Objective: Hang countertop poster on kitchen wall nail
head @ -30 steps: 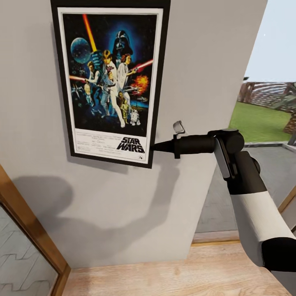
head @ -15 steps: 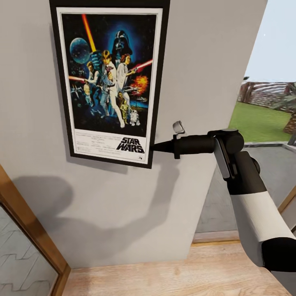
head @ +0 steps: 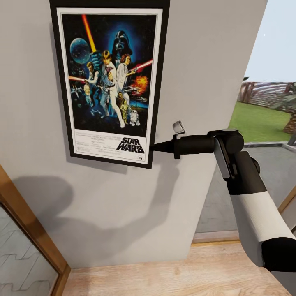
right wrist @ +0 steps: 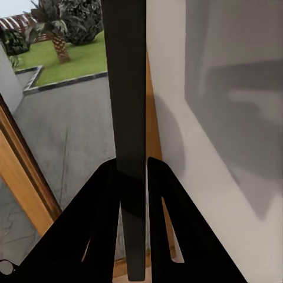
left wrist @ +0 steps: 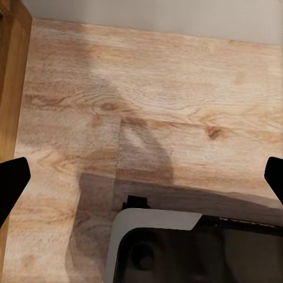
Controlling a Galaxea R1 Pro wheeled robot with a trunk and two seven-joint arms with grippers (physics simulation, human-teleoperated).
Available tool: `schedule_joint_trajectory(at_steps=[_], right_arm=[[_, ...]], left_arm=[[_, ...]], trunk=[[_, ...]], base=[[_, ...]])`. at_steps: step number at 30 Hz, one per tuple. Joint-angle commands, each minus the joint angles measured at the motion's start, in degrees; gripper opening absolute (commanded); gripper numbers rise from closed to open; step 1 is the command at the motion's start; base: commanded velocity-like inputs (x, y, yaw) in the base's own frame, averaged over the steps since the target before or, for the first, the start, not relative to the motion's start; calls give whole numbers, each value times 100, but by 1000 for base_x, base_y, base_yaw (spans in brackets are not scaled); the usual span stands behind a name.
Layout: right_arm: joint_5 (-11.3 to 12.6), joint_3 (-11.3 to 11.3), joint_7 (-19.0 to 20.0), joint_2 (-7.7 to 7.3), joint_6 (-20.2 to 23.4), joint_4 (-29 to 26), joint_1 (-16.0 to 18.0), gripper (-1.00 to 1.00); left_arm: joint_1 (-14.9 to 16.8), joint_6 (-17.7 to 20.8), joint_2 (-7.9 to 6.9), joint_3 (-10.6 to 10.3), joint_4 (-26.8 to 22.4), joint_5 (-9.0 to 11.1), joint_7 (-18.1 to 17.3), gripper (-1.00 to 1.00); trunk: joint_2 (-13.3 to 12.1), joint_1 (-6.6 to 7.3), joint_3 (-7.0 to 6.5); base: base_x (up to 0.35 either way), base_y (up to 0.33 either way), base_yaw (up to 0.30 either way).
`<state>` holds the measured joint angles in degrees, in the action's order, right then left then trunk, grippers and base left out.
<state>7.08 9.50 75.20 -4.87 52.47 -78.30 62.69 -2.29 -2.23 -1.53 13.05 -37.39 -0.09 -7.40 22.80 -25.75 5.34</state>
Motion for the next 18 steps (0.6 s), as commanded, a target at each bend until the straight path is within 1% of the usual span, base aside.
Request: schedule_joint_trajectory(at_steps=[1,18], right_arm=[[39,8,-6,-5,53,0,6,-100],[39,41,2,-5,54,6,6,-100]], left_arm=[[1,-6,3,22,-6,-1,-40,100],[0,-6,3,22,-6,0,-40,100]], trunk=[[12,-4,11],[12,-4,11]], base=[[0,0,0],[0,0,0]])
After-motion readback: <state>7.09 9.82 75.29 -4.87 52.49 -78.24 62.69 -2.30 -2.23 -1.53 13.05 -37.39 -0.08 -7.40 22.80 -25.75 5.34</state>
